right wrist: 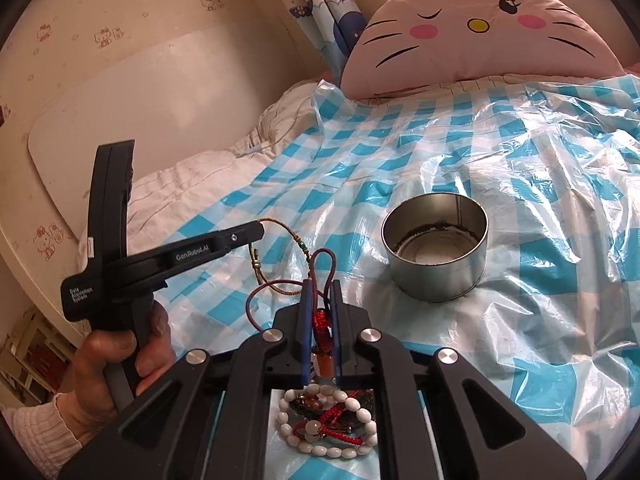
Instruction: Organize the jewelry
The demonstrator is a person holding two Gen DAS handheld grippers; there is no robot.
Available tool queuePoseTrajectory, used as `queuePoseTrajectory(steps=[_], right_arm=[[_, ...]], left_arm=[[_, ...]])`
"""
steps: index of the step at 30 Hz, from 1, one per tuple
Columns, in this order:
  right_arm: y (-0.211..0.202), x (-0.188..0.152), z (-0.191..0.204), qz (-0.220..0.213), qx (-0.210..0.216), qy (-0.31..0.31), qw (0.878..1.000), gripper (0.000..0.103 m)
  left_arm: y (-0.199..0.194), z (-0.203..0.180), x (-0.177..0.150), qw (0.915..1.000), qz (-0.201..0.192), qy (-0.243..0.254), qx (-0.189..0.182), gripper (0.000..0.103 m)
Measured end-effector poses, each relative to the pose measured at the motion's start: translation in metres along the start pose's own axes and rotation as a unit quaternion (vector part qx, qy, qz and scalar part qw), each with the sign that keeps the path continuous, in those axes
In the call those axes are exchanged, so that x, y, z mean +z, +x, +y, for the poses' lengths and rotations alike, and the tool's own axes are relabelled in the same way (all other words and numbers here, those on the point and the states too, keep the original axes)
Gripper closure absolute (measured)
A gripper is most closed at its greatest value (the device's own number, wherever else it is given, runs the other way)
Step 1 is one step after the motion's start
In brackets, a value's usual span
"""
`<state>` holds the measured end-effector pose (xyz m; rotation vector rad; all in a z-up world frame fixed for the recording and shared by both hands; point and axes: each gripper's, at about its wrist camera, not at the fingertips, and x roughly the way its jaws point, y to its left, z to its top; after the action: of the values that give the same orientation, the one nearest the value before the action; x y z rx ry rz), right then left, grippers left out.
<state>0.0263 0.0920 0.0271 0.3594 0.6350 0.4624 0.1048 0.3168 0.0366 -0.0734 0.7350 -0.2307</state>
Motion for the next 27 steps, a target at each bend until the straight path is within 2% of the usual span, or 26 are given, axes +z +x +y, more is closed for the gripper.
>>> queuePoseTrajectory(steps=[7, 14, 27], right_arm=[[-0.019, 0.007, -0.019, -0.041, 0.024, 0.045, 0.998, 0.094], [-0.03, 0.016, -0.043, -0.071, 0.026, 0.089, 0.993, 0.094], [-0.016, 0.044, -0.051, -0.083, 0.03, 0.086, 0.992, 0.094]], left_arm=[[-0.01, -0.011, 0.002, 0.9995, -0.021, 0.016, -0.016, 0.1], [-0.016, -0.019, 0.006, 0.9977, -0.018, 0.005, -0.065, 0.1], [-0.006, -0.059, 0.043, 0.9852, 0.004, 0.007, -0.171, 0.1]])
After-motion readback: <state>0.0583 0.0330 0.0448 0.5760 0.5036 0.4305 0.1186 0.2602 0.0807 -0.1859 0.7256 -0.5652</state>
